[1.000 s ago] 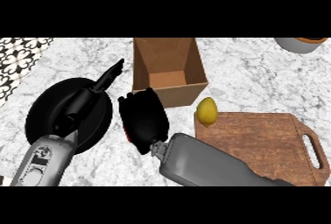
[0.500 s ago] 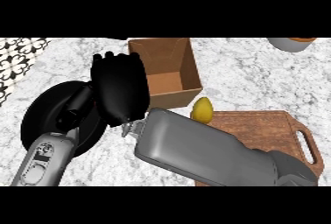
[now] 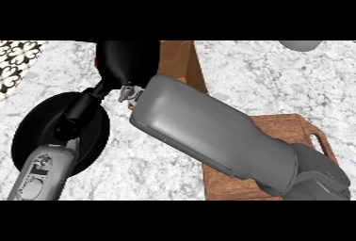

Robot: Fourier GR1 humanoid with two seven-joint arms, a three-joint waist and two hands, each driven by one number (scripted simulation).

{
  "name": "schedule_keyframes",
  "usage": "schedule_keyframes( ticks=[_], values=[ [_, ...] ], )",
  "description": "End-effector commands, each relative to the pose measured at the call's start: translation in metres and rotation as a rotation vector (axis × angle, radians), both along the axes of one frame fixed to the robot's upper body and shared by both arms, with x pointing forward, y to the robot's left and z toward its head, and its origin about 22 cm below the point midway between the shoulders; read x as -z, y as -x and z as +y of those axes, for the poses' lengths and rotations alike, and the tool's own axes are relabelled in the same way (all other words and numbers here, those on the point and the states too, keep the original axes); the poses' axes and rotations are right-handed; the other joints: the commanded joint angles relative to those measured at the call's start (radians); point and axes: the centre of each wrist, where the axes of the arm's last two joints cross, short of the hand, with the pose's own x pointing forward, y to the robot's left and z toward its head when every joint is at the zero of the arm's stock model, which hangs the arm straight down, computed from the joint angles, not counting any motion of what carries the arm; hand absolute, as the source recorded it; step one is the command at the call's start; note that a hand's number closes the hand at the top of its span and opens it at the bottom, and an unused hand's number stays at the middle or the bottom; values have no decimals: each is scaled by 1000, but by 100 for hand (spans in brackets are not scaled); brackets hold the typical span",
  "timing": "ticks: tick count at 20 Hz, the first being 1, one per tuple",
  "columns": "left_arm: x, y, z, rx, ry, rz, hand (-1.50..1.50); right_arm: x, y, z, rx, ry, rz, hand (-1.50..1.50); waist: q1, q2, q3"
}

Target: Pick the bell pepper from the cutting board and place it in the cardboard box

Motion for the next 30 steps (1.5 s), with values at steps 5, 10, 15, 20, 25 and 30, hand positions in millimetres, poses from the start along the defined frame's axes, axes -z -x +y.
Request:
schedule_keyframes(
  ticks=[5,10,15,20,25,30],
  values=[
    [0,0,15,-48,-1,-1,0,1,-35,0,166,19,106,150,-42,0,1],
    [7,8,9,-44,16,6,0,23,-62,-25,147,54,400,150,-54,2,2],
    [11,20,16,-78,11,1,0,41,-86,-53,88,52,525,150,-82,-4,4],
    [7,18,39,-90,2,22,0,73,-93,-65,112,125,709,150,-86,-5,4],
    [13,30,28,-98,0,-4,0,64,-95,-69,-109,85,726,-150,-96,-9,4],
    [9,16,38,-117,5,20,0,45,-84,-62,-244,-214,443,-150,-111,-7,5]
  ],
)
